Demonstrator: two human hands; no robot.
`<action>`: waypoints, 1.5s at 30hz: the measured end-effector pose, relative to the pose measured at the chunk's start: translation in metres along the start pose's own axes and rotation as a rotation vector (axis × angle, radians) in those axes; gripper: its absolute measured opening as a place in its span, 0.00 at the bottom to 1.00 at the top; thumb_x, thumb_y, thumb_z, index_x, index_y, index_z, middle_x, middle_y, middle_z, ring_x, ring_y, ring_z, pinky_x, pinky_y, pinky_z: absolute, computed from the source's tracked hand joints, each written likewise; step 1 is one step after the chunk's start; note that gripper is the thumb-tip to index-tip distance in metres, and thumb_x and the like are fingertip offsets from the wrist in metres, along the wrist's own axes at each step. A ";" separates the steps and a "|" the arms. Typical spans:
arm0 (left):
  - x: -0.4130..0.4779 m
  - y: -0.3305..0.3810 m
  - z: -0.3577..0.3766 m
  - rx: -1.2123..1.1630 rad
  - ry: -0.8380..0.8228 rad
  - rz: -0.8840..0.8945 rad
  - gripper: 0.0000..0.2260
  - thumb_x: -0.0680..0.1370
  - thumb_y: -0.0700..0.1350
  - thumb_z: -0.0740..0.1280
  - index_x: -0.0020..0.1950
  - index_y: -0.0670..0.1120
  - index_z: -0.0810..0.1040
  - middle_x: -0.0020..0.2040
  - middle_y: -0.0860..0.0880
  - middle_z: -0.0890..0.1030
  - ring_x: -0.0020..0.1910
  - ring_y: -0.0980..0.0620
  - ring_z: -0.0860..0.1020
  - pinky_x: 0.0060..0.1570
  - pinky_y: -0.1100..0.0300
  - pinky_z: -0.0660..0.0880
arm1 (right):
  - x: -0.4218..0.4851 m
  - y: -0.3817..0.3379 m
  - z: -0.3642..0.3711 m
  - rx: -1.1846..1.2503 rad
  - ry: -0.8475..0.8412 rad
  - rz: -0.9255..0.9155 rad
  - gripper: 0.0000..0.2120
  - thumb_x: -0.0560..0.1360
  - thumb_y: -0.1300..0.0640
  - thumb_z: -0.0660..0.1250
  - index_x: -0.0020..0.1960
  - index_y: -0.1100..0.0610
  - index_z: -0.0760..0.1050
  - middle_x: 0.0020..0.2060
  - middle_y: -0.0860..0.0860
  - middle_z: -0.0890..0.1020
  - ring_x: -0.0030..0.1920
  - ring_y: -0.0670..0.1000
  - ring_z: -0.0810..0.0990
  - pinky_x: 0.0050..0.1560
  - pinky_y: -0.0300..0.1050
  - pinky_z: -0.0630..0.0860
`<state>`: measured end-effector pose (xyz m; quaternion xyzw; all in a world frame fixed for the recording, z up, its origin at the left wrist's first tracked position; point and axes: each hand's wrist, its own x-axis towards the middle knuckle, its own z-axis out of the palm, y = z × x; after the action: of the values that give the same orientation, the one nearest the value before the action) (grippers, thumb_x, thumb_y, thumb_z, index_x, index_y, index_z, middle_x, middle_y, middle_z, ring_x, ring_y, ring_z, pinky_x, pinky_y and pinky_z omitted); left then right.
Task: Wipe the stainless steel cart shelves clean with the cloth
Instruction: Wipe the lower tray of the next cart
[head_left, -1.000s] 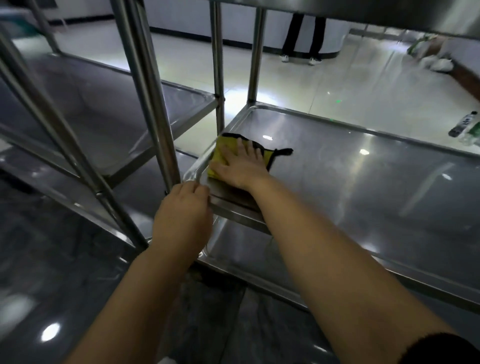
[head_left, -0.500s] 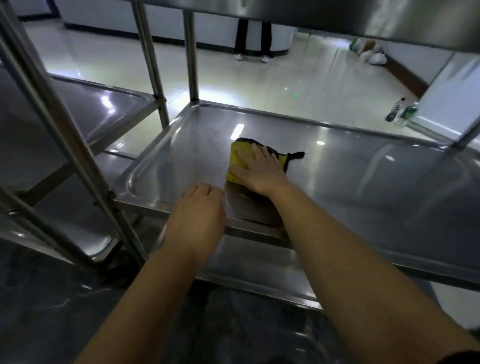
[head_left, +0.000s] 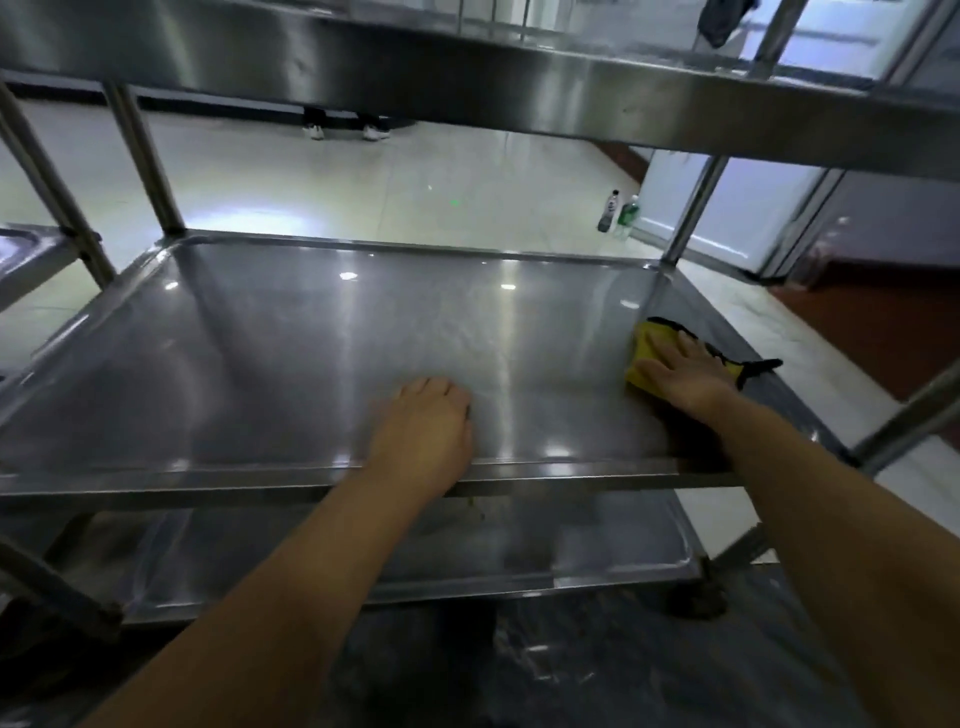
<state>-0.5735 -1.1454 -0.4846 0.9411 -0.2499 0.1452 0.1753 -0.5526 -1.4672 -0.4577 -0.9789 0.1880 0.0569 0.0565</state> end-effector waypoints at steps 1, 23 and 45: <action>0.001 0.002 0.002 -0.023 0.005 -0.010 0.09 0.76 0.44 0.63 0.52 0.42 0.79 0.51 0.43 0.78 0.52 0.42 0.74 0.50 0.52 0.69 | -0.004 0.018 -0.003 0.021 0.014 0.047 0.32 0.78 0.34 0.49 0.78 0.47 0.49 0.78 0.55 0.48 0.77 0.58 0.48 0.75 0.54 0.47; -0.002 0.006 -0.001 -0.129 -0.074 -0.131 0.21 0.80 0.40 0.59 0.73 0.43 0.62 0.64 0.42 0.74 0.60 0.44 0.72 0.59 0.52 0.68 | -0.070 -0.072 0.026 0.026 -0.074 -0.503 0.30 0.80 0.40 0.54 0.77 0.43 0.47 0.78 0.52 0.43 0.77 0.54 0.42 0.75 0.50 0.41; 0.003 0.006 0.004 -0.015 -0.075 -0.076 0.20 0.78 0.37 0.60 0.70 0.40 0.68 0.60 0.40 0.76 0.57 0.42 0.73 0.58 0.51 0.68 | -0.132 -0.068 0.035 0.063 0.017 -0.544 0.31 0.78 0.36 0.55 0.77 0.43 0.52 0.78 0.51 0.46 0.77 0.54 0.43 0.74 0.49 0.42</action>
<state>-0.5734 -1.1536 -0.4857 0.9535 -0.2212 0.1012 0.1781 -0.6523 -1.3518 -0.4691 -0.9916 -0.0796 0.0256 0.0983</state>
